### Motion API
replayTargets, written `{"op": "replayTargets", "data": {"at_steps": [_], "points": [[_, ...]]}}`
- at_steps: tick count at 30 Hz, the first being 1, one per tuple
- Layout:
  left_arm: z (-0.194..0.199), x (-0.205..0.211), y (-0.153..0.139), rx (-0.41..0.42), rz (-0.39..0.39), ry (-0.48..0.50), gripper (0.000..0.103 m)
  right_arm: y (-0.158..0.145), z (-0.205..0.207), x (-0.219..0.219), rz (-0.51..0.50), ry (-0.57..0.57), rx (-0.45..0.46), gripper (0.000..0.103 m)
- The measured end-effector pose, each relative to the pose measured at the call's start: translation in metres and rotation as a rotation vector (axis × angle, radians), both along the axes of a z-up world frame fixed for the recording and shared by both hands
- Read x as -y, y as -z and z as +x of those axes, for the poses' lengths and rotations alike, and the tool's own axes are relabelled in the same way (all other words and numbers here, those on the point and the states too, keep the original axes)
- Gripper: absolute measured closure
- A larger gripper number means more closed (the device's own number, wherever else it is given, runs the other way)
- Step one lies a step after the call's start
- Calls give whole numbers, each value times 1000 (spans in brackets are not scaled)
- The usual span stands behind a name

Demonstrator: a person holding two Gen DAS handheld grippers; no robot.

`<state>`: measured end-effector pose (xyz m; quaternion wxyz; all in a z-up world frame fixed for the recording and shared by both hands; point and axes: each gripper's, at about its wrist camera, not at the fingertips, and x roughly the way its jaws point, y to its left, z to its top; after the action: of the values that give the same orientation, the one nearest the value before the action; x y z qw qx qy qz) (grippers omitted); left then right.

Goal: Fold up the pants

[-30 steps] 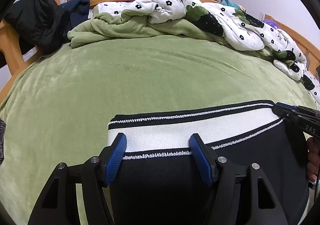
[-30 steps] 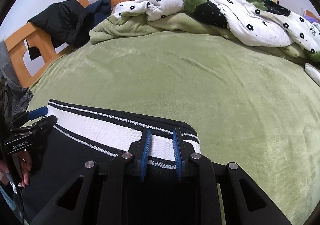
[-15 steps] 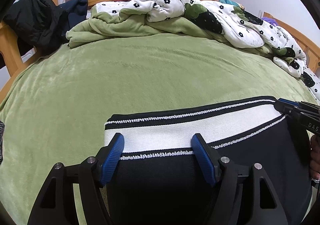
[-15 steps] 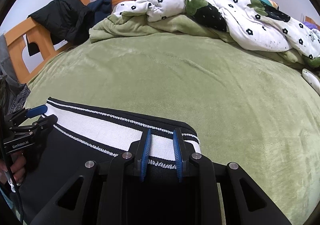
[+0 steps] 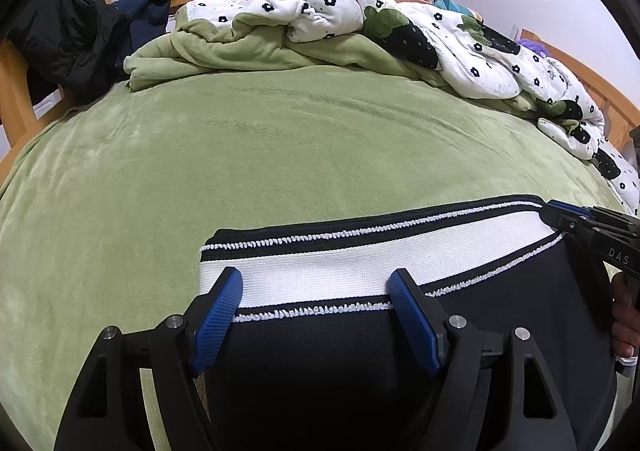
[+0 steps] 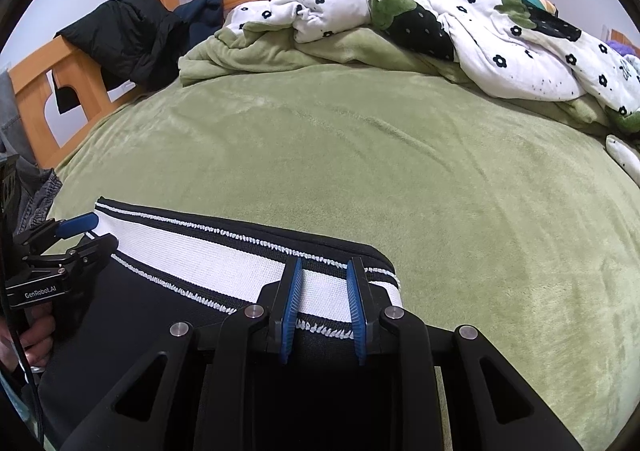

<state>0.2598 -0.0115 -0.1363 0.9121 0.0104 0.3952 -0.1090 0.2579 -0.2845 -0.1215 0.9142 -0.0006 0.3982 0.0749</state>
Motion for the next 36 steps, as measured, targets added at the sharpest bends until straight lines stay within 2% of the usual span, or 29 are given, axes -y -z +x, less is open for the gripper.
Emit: {"op": "replayTargets", "data": {"at_steps": [4,8,10,12,13,16,18,19,22,25,28,31,34,36], "points": [[-3,6,-2,1,56,14,28,1,-1,-5,-48,1,3,80],[-21,10,-7,-37,88,107,28,-4,-5,-4,-69,-1,-15,78],[-37,9,-9,-45,101,137,28,-10,-13,0,-58,-20,-40,72],[-60,6,-10,-69,96,172,28,-15,-28,7,11,-44,-79,54],[-67,7,-10,-78,98,181,28,-14,-35,9,20,-46,-92,52],[-105,7,-9,-69,136,212,28,-10,-64,3,-53,-58,-91,52],[-125,3,-8,-93,118,235,28,-9,-88,-6,-156,-92,-64,52],[-137,0,-9,-96,101,236,28,-10,-96,-7,-173,-100,-58,52],[-174,-10,-14,-99,81,250,28,-11,-120,0,-154,-93,-67,52],[-204,-20,-11,-84,106,236,28,-6,-141,9,-116,-51,-105,50],[-233,-24,-1,-84,190,247,28,-4,-160,13,-97,-23,-114,50],[-252,-18,8,-13,336,215,28,-5,-169,22,-28,10,-141,50],[-255,-11,8,62,391,183,29,-4,-176,29,31,56,-152,50],[-247,-10,8,73,385,140,43,-5,-177,29,44,62,-146,50]]}}
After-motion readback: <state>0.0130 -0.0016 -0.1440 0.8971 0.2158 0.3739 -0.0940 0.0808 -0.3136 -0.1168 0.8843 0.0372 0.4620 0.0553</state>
